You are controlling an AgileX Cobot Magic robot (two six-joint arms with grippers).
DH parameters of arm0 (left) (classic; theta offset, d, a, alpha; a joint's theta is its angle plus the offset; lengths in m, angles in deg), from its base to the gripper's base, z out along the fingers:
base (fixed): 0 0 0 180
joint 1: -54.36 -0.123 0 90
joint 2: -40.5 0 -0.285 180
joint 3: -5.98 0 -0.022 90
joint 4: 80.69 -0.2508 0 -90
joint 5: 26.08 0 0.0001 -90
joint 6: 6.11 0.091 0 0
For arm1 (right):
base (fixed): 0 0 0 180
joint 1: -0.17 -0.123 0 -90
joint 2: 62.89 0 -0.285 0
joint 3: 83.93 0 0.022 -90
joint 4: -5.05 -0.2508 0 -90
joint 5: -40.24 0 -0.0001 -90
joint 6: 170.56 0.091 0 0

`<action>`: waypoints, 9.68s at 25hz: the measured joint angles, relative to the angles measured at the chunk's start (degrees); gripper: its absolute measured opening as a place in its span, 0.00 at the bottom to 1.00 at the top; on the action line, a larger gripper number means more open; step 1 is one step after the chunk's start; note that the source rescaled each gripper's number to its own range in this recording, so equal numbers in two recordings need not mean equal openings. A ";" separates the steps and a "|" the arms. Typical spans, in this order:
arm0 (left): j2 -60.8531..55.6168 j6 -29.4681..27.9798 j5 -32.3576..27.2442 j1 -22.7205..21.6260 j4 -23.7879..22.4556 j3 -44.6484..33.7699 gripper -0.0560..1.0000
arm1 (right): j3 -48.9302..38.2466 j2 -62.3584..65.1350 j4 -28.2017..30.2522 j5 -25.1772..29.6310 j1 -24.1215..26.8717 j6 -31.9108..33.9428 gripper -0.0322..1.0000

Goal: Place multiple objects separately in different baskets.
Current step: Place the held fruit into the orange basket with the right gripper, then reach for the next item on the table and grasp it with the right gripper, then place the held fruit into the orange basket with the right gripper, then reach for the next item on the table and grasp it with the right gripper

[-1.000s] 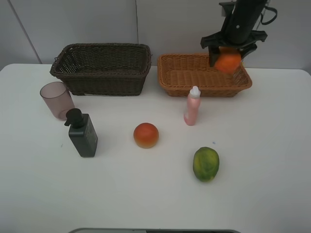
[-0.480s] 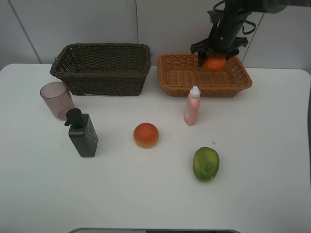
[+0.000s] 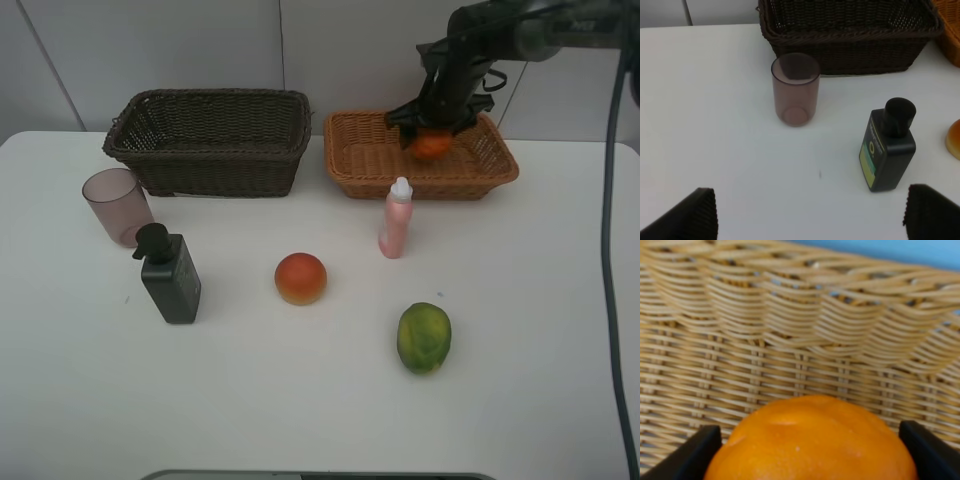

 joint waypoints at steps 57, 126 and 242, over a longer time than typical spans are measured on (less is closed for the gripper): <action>0.00 0.00 0.00 0.00 0.00 0.00 0.97 | -59.84 44.02 -2.80 0.95 -18.81 21.82 1.00; 0.00 0.00 0.00 0.00 0.00 0.00 0.97 | -66.24 30.56 -4.78 -13.51 -22.07 33.02 0.45; 0.00 0.00 0.00 0.00 0.00 0.00 0.97 | -28.48 29.12 -4.92 11.02 -14.38 15.71 0.91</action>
